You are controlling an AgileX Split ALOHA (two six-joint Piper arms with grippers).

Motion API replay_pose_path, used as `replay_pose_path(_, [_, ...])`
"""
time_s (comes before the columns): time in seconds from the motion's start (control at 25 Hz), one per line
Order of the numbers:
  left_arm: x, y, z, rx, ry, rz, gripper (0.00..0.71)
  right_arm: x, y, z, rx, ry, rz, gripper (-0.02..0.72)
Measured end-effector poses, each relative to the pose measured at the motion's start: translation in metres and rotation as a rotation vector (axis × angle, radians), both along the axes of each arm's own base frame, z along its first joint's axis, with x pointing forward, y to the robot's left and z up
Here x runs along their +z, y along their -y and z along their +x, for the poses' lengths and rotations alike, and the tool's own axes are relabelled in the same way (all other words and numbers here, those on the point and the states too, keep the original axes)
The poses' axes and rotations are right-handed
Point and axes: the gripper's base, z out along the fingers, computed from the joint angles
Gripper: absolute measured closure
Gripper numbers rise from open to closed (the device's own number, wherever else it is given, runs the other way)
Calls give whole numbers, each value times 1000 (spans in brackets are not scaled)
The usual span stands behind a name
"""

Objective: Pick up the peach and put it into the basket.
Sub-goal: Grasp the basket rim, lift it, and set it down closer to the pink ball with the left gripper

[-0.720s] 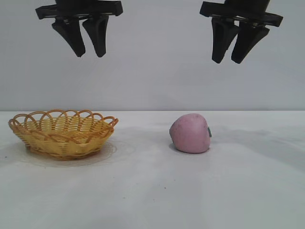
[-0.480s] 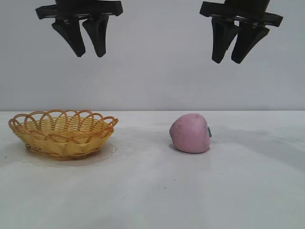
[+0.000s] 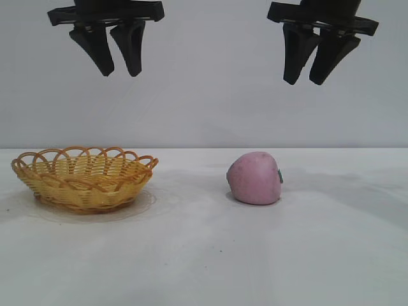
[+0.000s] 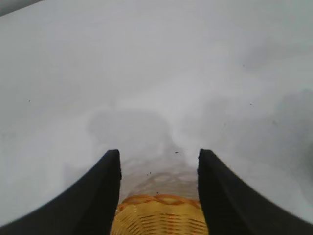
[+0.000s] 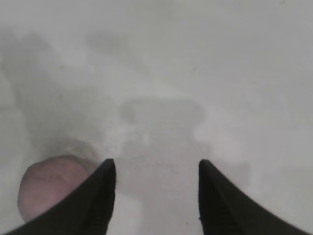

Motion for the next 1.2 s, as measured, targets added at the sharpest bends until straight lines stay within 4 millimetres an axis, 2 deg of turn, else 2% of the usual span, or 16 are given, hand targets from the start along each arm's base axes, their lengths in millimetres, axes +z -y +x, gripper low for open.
replay_pose_path(0.12, [-4,-34,2,-62,-95,-31,345,0,0,0,1,-3,-1,378])
replay_pose_path(0.2, [-15,-53,4,-80,-166,-35,345,0,0,0,1,-3,-1,378])
replay_pose_path(0.28, [-29,-62,5,-86,-215,-27,345,0,0,0,0,-4,1,378])
replay_pose_path(0.44, [-57,-61,9,-91,-282,-36,345,0,0,-1,0,-11,3,378])
replay_pose_path(0.8, [-98,-60,16,-89,-367,-29,345,-1,0,-2,1,-24,1,378])
replay_pose_path(0.92, [-112,-60,17,-78,-394,-29,467,-1,0,-3,2,-30,0,378])
replay_pose_path(1.0, [-113,-59,17,-67,-401,-47,613,-1,0,-3,3,-32,-1,378])
replay_pose_path(1.04, [-112,-57,17,-57,-401,-65,647,-1,0,-3,3,-32,0,378])
replay_pose_path(1.12, [-106,-55,17,-34,-389,-105,643,-1,0,-3,1,-33,3,378])
replay_pose_path(1.16, [-99,-53,17,-21,-376,-136,710,-1,-1,-3,-1,-36,10,378])
replay_pose_path(1.2, [-91,-50,16,-3,-363,-177,710,-1,-1,-3,-3,-39,19,378])
